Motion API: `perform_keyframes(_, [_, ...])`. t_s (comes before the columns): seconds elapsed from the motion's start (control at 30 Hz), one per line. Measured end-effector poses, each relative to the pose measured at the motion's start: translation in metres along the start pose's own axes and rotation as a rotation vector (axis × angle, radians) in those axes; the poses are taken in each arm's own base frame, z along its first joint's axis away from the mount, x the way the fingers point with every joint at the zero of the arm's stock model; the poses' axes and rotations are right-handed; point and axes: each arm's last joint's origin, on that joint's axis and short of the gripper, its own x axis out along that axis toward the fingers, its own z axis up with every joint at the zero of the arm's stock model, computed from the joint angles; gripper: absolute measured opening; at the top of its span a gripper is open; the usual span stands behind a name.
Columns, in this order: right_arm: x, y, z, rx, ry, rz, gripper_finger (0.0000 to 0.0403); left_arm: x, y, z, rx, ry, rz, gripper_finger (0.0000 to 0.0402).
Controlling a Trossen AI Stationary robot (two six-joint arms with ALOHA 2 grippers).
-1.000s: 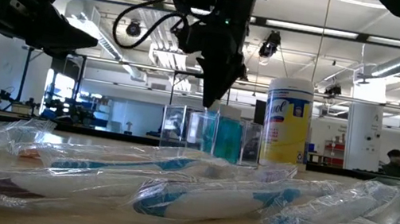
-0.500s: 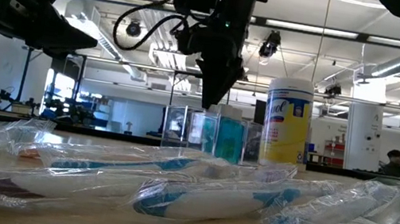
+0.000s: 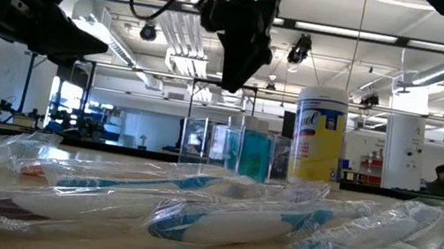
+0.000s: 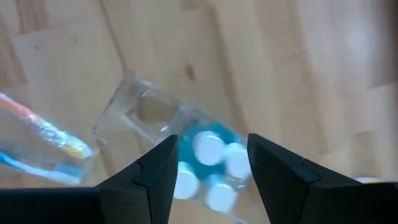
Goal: Pick & Place toothbrushing station
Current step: Adjust the transparent organizer
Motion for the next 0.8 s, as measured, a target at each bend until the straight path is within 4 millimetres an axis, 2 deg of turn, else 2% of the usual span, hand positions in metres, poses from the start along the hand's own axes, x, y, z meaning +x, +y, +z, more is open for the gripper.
perform_keyframes(0.2, [-0.074,0.019,-0.023,-0.154,-0.258,-0.059,0.0172,0.0,0.0,0.0,-0.029,0.001,-0.001,0.0012])
perform_keyframes(0.27, [-0.089,0.022,-0.037,-0.174,-0.342,-0.041,0.0166,0.0,0.0,0.0,-0.045,0.002,-0.001,0.0015])
perform_keyframes(0.33, [-0.094,0.022,-0.053,-0.158,-0.404,-0.025,0.0157,0.0,0.0,0.0,-0.079,0.002,-0.004,0.0017])
perform_keyframes(0.43, [-0.087,0.02,-0.084,-0.071,-0.445,-0.077,0.0138,0.0,-0.002,0.0,-0.136,0.008,-0.065,0.0016])
perform_keyframes(0.57, [-0.055,0.012,-0.121,0.008,-0.46,-0.124,0.0094,0.001,-0.008,-0.003,-0.205,0.045,-0.158,0.0005])
perform_keyframes(0.73, [-0.029,-0.008,-0.148,0.102,-0.537,-0.126,0.0022,0.005,-0.021,-0.002,-0.222,0.054,-0.24,0.0003])
perform_keyframes(0.8, [-0.018,-0.014,-0.158,0.146,-0.52,-0.132,0.0014,0.008,-0.027,-0.002,-0.229,0.079,-0.23,0.0003])
